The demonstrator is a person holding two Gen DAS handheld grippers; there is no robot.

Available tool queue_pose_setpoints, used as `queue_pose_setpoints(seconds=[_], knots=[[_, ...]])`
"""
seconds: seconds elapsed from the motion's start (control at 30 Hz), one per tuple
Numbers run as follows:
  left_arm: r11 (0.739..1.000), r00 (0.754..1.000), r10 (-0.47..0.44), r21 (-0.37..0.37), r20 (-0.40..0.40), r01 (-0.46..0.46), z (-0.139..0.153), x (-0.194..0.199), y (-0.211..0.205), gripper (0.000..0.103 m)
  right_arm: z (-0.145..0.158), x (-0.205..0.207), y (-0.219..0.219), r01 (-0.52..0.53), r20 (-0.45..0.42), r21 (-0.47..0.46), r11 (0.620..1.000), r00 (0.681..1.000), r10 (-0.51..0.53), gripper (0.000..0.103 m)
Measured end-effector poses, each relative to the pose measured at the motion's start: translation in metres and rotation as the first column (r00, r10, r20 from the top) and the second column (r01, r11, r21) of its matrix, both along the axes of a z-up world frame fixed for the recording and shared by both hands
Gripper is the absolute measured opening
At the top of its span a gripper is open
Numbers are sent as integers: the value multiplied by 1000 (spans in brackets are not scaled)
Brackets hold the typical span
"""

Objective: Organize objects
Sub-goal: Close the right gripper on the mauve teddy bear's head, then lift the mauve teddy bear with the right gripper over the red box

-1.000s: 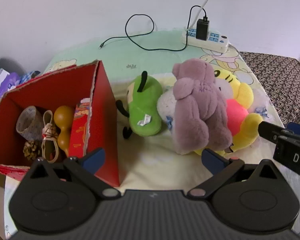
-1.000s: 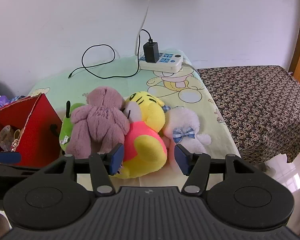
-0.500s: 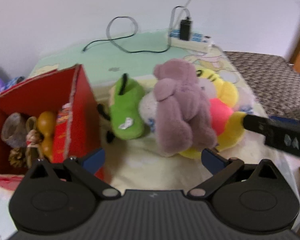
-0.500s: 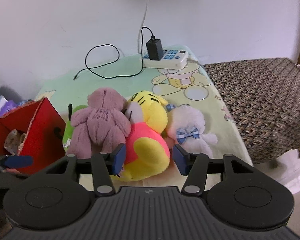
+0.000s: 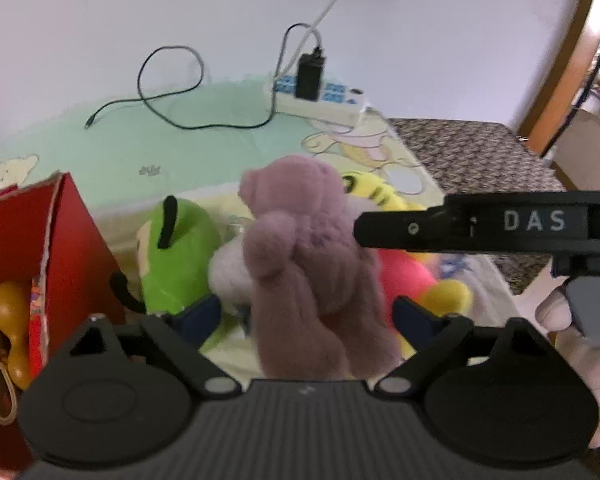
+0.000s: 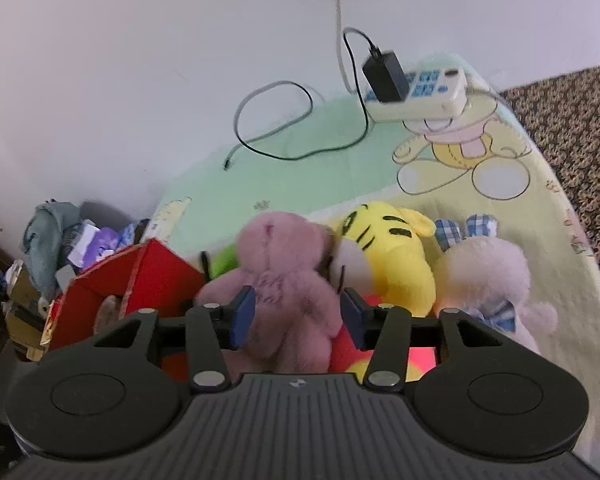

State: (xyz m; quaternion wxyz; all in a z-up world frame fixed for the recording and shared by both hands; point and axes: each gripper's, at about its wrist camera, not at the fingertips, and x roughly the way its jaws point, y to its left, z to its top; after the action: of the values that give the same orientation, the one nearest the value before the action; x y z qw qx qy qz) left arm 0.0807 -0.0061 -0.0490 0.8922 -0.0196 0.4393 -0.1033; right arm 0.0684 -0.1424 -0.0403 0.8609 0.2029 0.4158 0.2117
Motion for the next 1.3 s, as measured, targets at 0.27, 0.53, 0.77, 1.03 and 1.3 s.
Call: queue_pose_setpoints(seconds=[0.27, 0.53, 0.77, 1.03, 1.3], knots=[[997, 998, -35, -64, -48, 32, -13, 14, 9, 58, -29, 22, 11, -80, -63, 135, 988, 994, 89, 69], [995, 995, -96, -20, 23, 96, 6, -12, -6, 51, -20, 6, -3, -98, -40, 166, 981, 994, 106, 60], [987, 977, -158, -9, 139, 161, 39, -56, -14, 51, 10, -28, -18, -86, 27, 201, 976, 996, 82, 59], [994, 953, -104, 13, 286, 104, 82, -94, 38, 51, 57, -44, 26, -146, 153, 212, 966, 982, 114, 59], [998, 947, 12, 52, 321, -30, 91, -119, 156, 51, 73, -36, 148, -258, 191, 228, 939, 957, 217, 59]])
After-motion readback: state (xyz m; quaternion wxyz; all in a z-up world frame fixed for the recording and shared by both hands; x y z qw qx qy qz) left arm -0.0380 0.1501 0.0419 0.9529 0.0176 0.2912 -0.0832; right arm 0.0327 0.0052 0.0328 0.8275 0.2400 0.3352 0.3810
